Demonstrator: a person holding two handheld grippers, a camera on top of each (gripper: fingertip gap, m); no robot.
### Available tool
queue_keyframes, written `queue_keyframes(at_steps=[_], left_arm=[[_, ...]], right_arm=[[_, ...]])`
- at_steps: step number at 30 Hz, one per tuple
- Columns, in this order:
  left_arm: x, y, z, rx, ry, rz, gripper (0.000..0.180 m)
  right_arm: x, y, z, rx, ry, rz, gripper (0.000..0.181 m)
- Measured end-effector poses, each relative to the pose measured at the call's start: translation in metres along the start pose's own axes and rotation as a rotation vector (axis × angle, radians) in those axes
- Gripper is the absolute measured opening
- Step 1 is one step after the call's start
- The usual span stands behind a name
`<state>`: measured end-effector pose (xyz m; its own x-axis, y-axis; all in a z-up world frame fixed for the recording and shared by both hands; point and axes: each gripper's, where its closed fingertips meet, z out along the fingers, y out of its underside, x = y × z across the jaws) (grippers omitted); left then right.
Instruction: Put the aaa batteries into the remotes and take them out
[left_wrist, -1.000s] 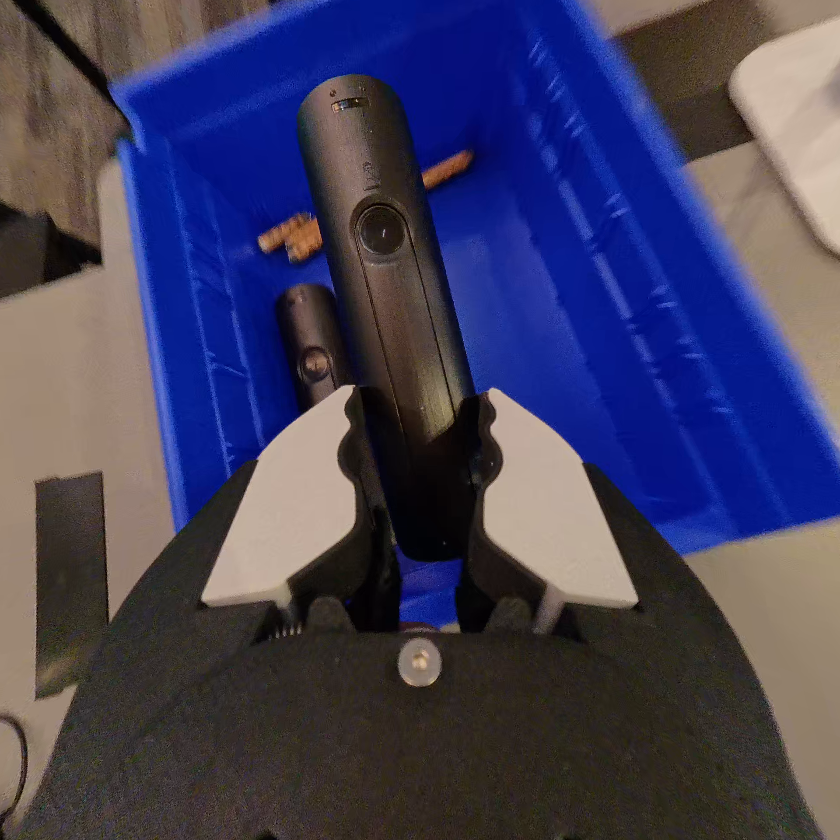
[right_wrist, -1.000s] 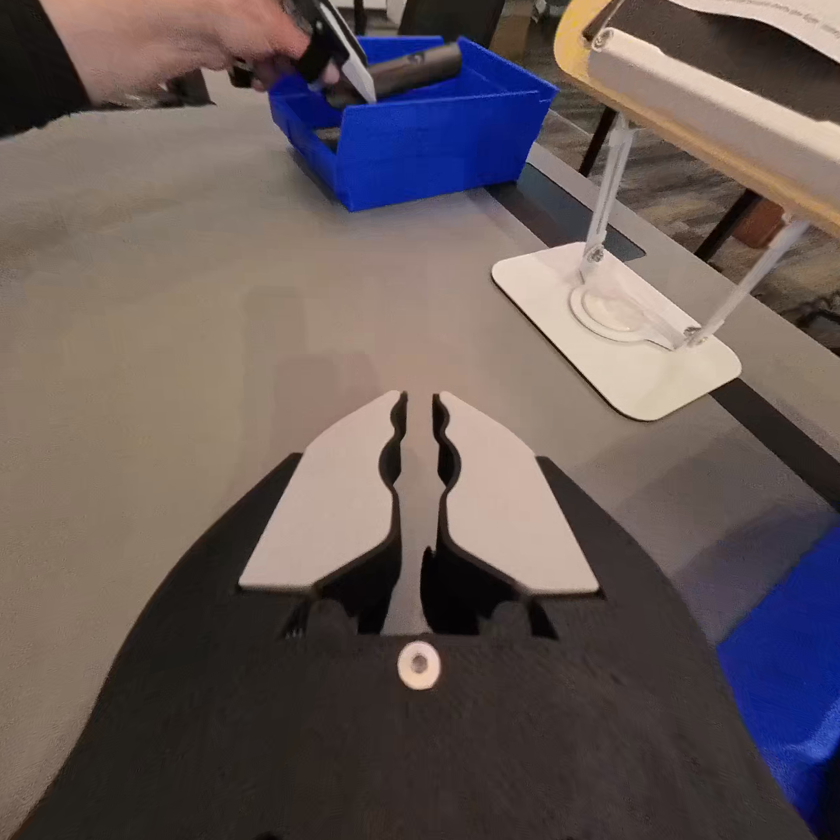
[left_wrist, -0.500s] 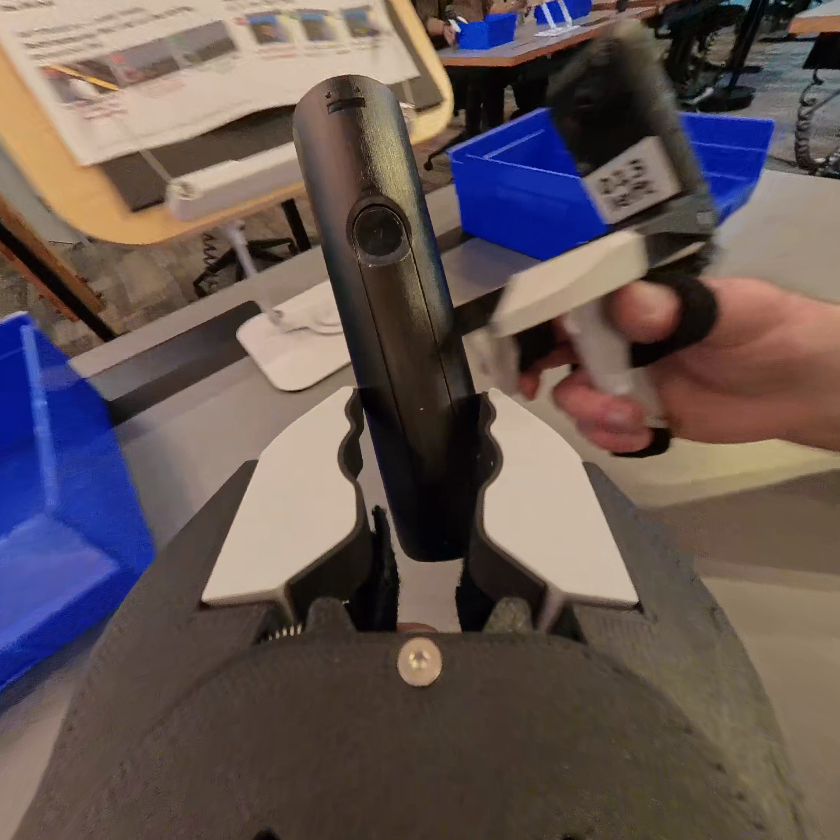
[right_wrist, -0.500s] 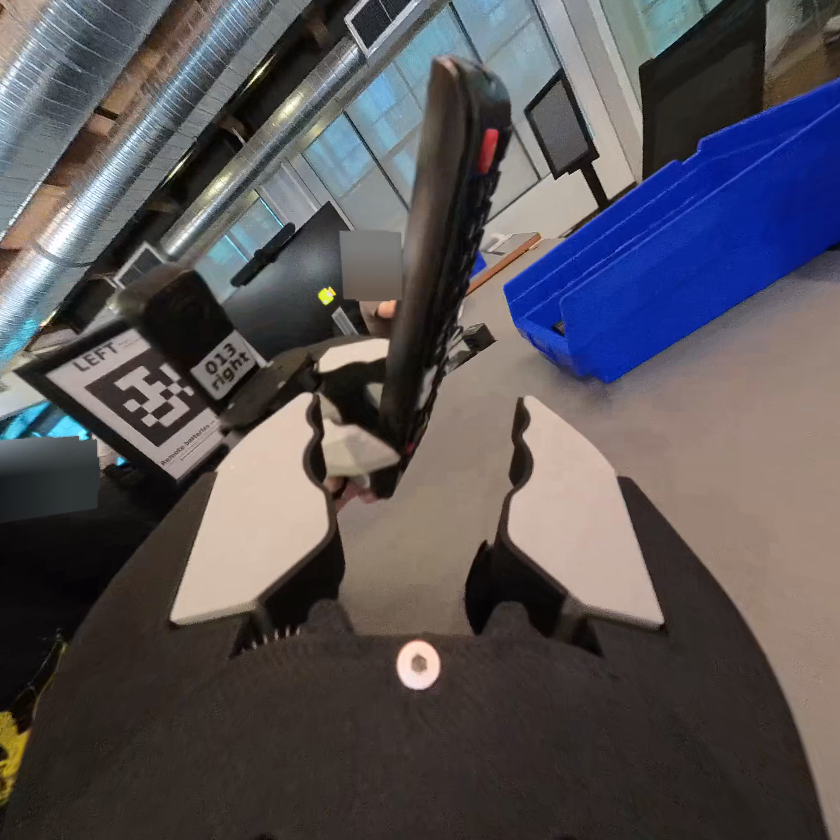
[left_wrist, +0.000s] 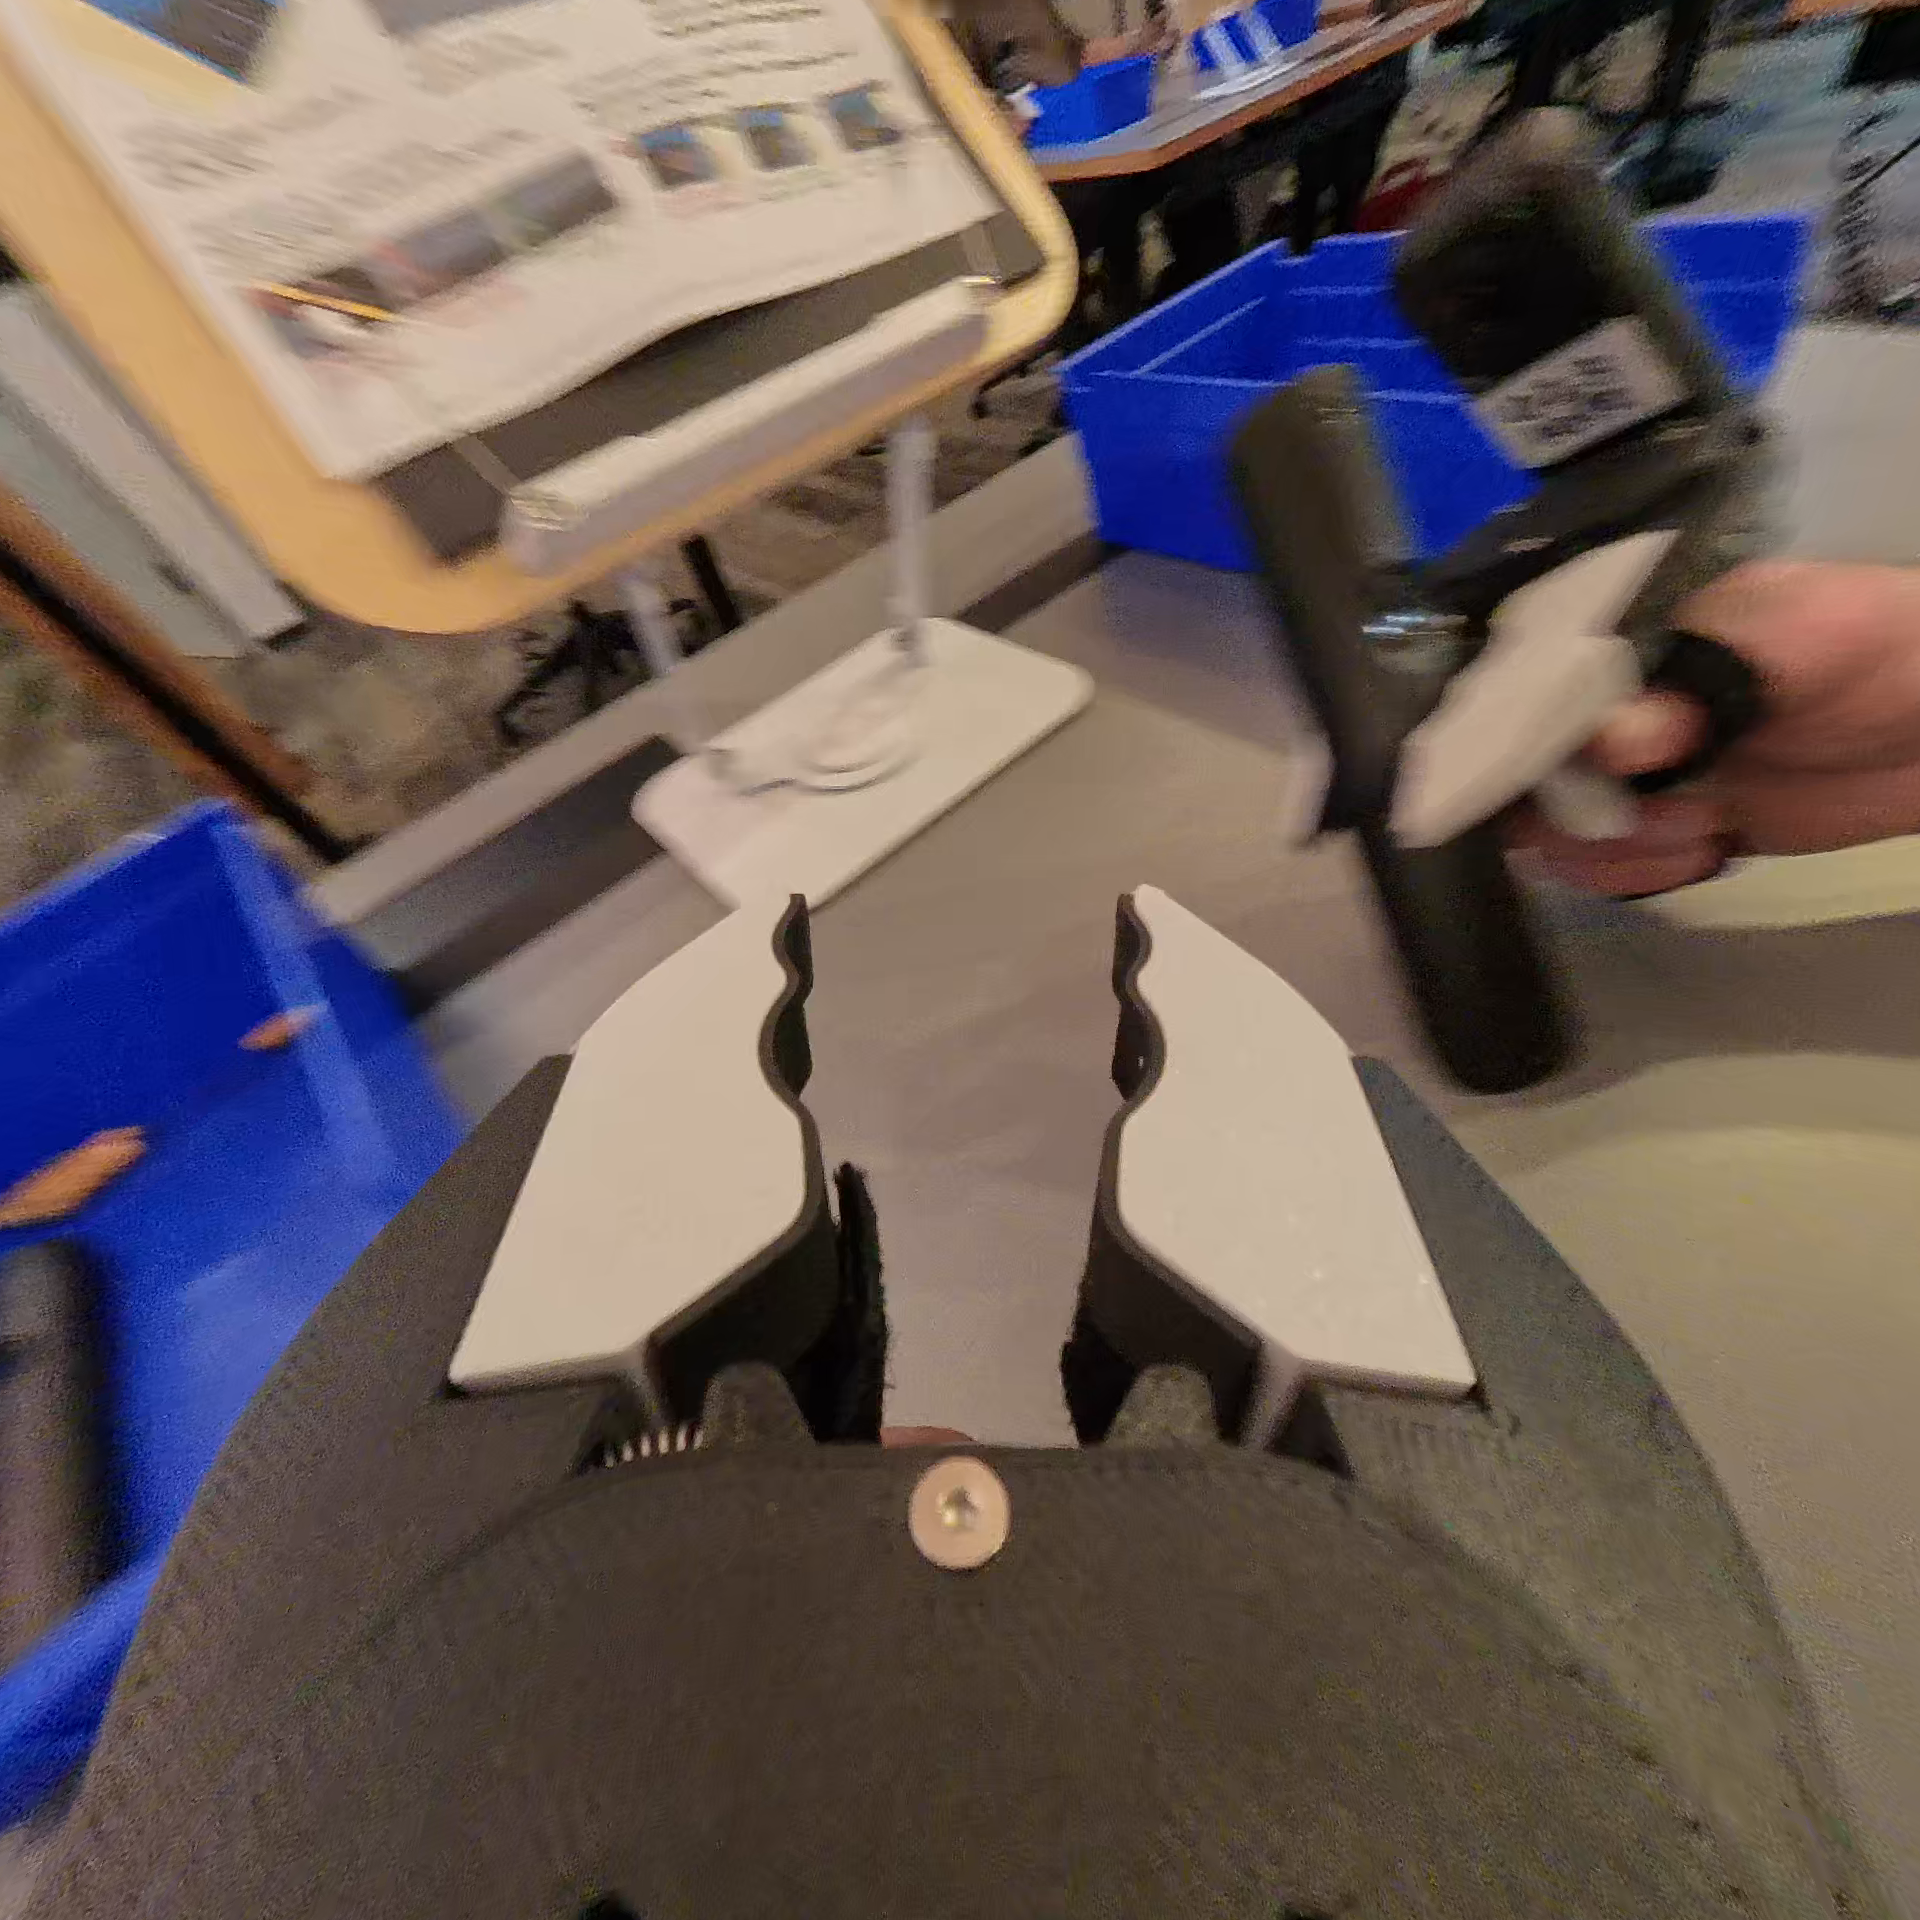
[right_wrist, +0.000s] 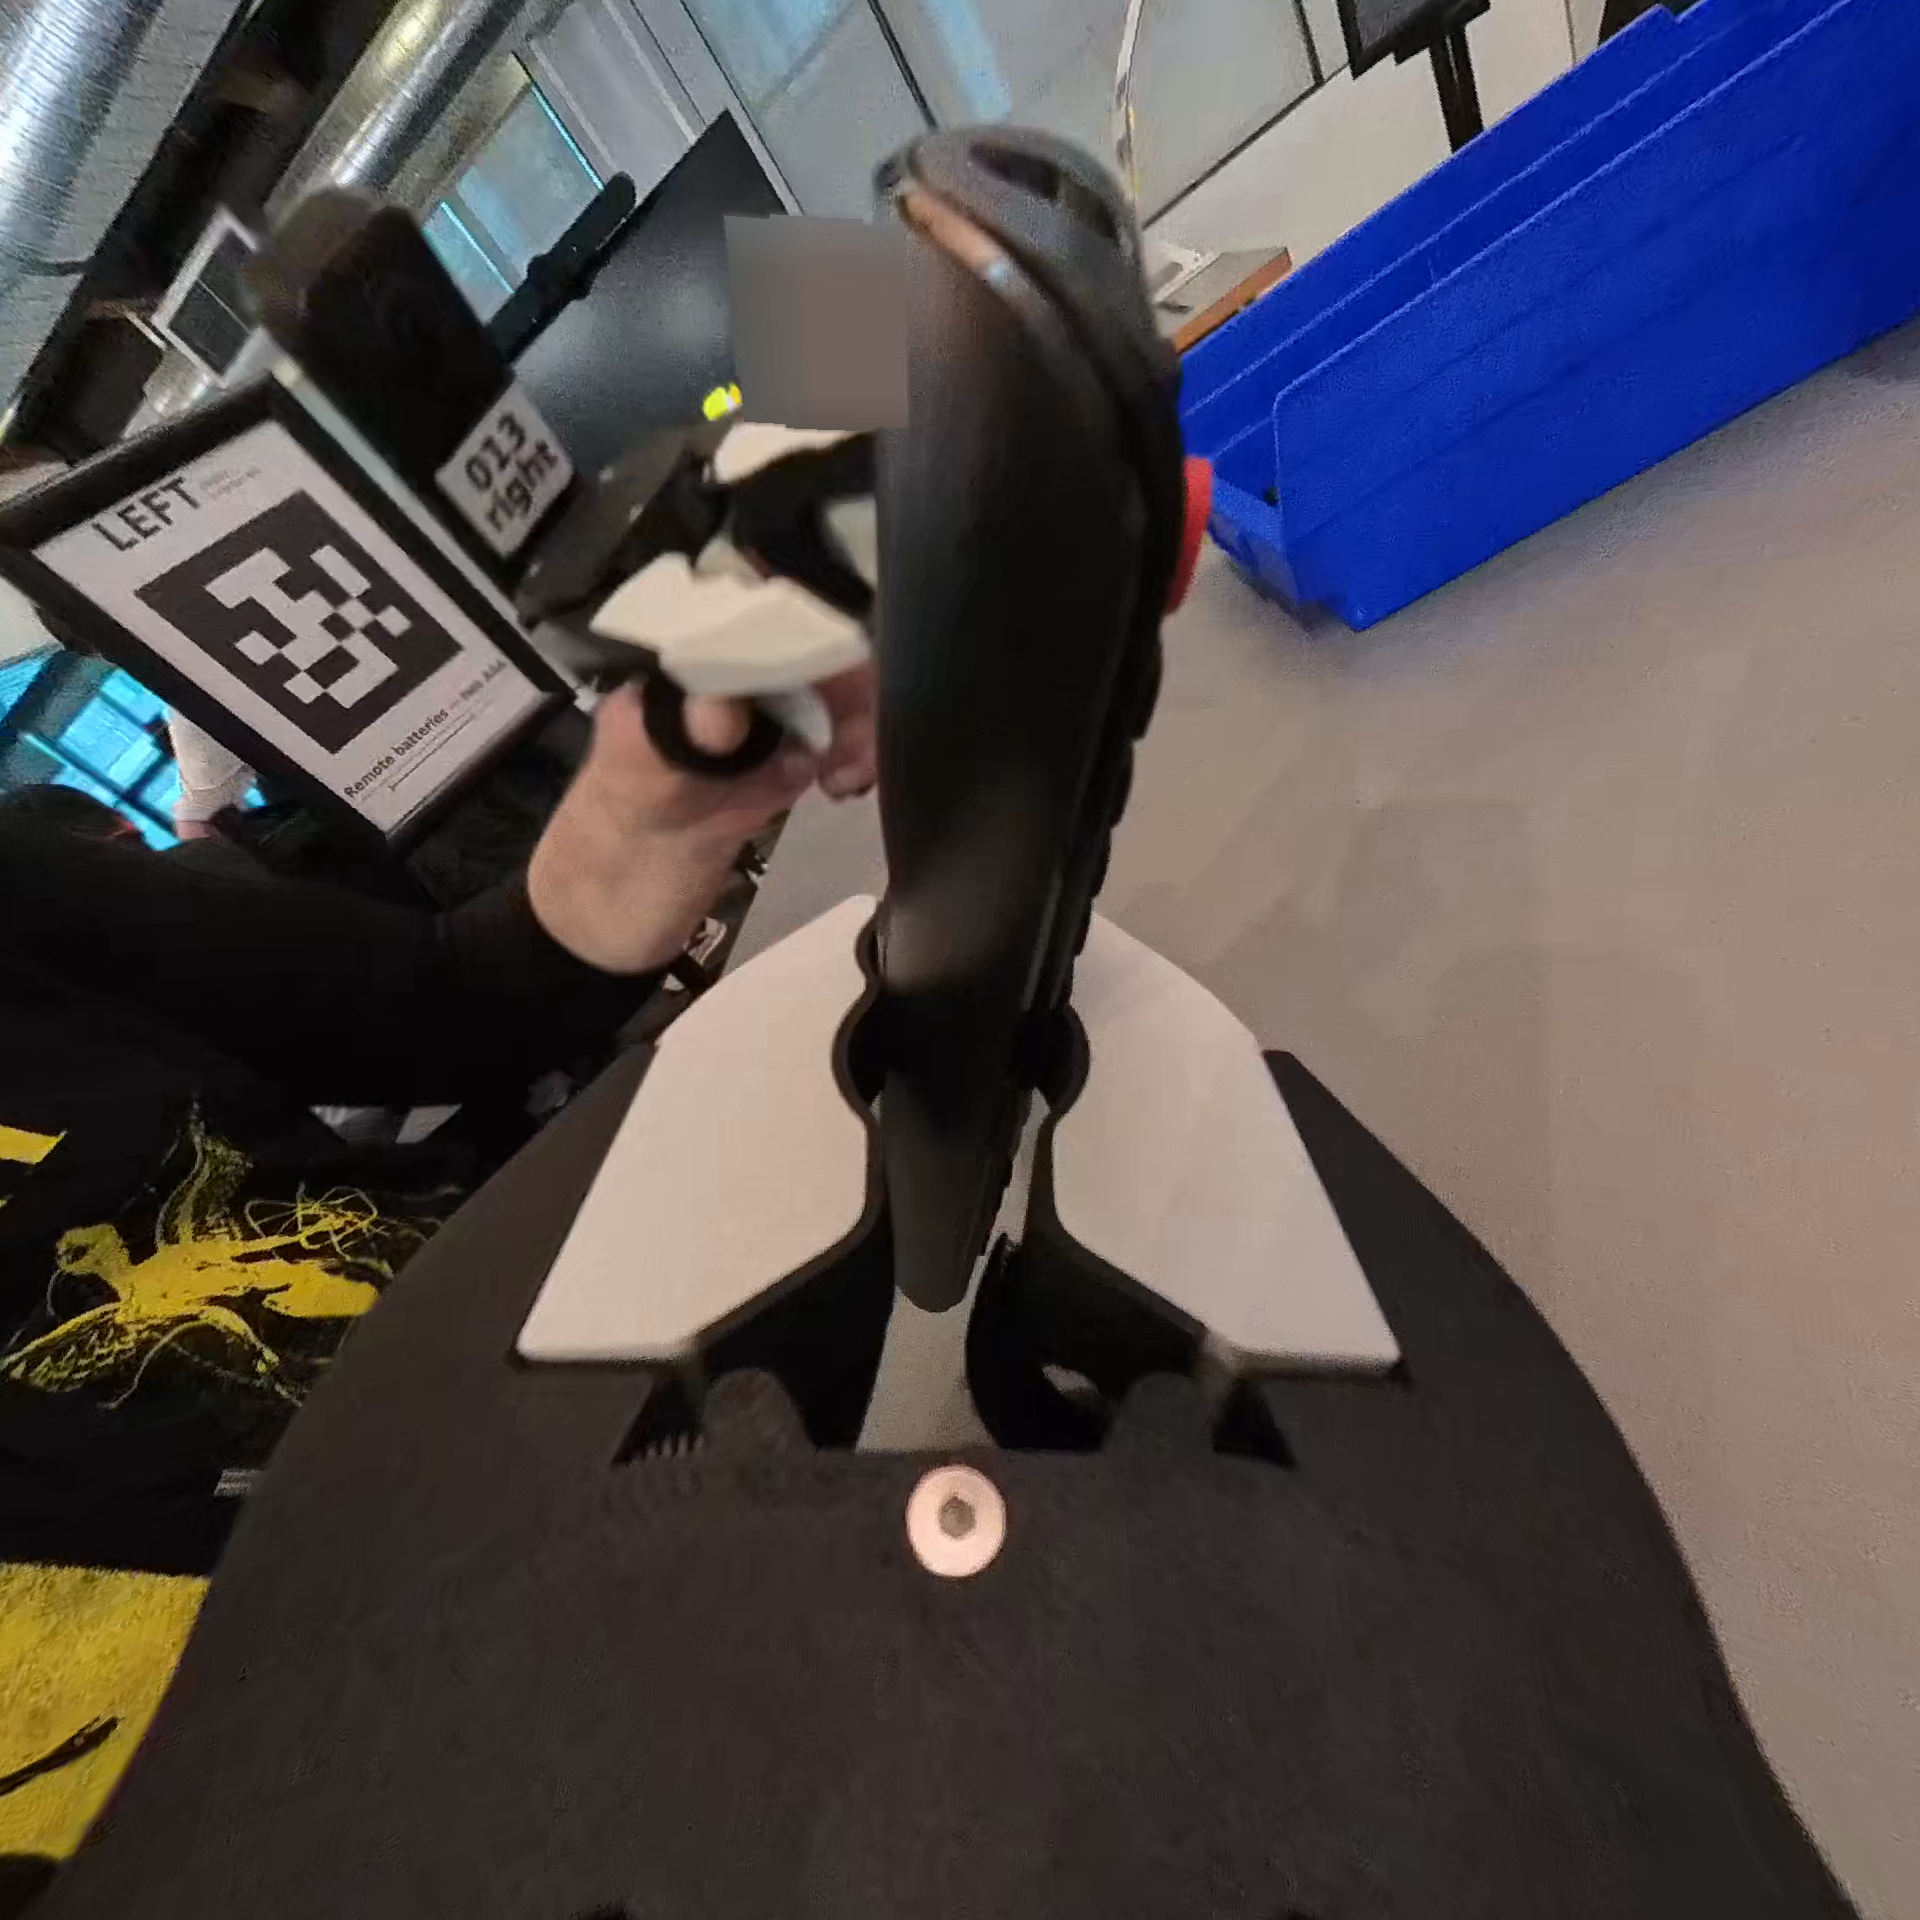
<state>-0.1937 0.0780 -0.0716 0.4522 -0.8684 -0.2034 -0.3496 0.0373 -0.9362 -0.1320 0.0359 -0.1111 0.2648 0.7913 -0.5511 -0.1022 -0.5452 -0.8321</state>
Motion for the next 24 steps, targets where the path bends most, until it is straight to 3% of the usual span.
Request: queue_keyframes(at_steps=[5,8,15,24], left_arm=[[-0.158,0.008,-0.011,-0.2,-0.205,0.204,0.051],[-0.243,0.043,0.016,-0.389,-0.177,0.181,0.048],[-0.367,0.162,0.071,-0.977,-0.075,0.393,0.048],[-0.403,0.206,0.104,-1.295,0.073,0.561,0.032]], right_arm=[[0.005,0.016,-0.007,-0.017,-0.028,0.027,0.025],[0.006,0.016,-0.008,-0.01,-0.06,0.044,0.025],[0.005,0.017,-0.008,-0.012,-0.098,0.07,0.025],[0.003,0.014,-0.012,0.012,-0.144,0.097,0.025]])
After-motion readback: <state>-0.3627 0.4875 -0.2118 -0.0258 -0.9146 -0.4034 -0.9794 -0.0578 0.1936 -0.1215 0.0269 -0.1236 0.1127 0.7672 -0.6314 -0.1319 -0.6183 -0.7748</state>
